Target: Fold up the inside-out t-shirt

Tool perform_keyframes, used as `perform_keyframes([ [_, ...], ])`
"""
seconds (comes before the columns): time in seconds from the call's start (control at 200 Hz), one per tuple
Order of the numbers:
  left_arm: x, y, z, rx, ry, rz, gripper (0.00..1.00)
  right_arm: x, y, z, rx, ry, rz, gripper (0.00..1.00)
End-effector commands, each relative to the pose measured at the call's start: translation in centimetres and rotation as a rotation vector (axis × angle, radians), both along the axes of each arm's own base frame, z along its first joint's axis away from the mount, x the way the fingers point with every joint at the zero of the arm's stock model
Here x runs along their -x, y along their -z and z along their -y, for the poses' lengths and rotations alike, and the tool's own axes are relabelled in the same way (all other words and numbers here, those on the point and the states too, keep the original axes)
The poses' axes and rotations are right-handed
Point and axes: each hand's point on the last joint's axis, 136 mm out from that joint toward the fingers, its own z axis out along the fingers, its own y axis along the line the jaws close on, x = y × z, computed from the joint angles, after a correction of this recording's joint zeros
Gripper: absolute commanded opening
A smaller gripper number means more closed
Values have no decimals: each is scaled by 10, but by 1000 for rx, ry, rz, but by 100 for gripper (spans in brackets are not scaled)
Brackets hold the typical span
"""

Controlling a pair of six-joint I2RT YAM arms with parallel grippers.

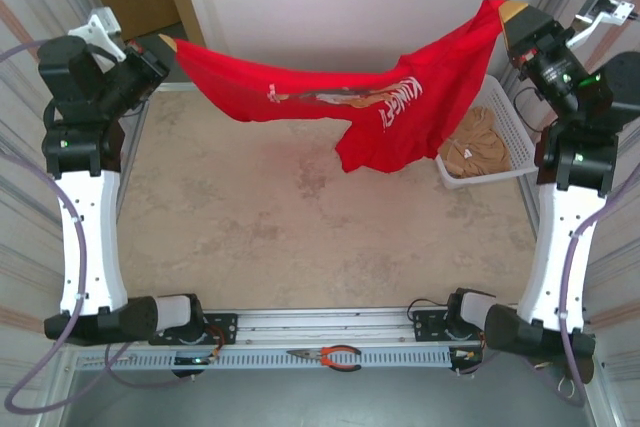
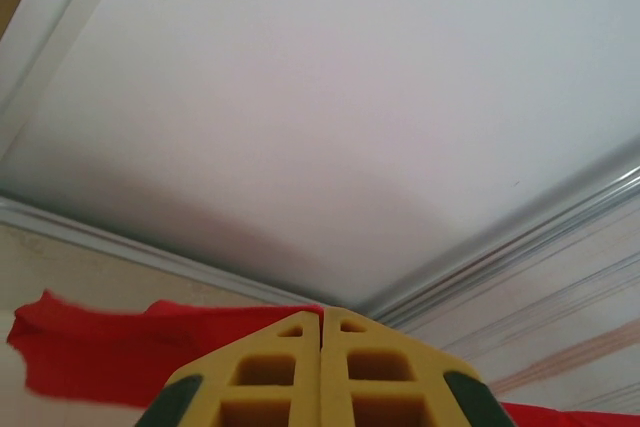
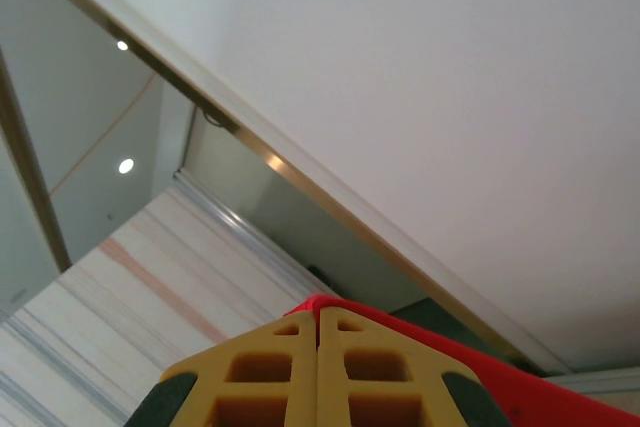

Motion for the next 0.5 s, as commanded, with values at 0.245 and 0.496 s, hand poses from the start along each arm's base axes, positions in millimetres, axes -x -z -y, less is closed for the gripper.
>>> perform_keyframes([
  [0.245, 34, -26, -6, -57, -48, 69, 0, 44, -22, -11, 1, -11, 62, 0],
  [0.496, -25, 41, -4, -52, 5, -108, 0, -26, 34, -13, -17, -54, -97, 0],
])
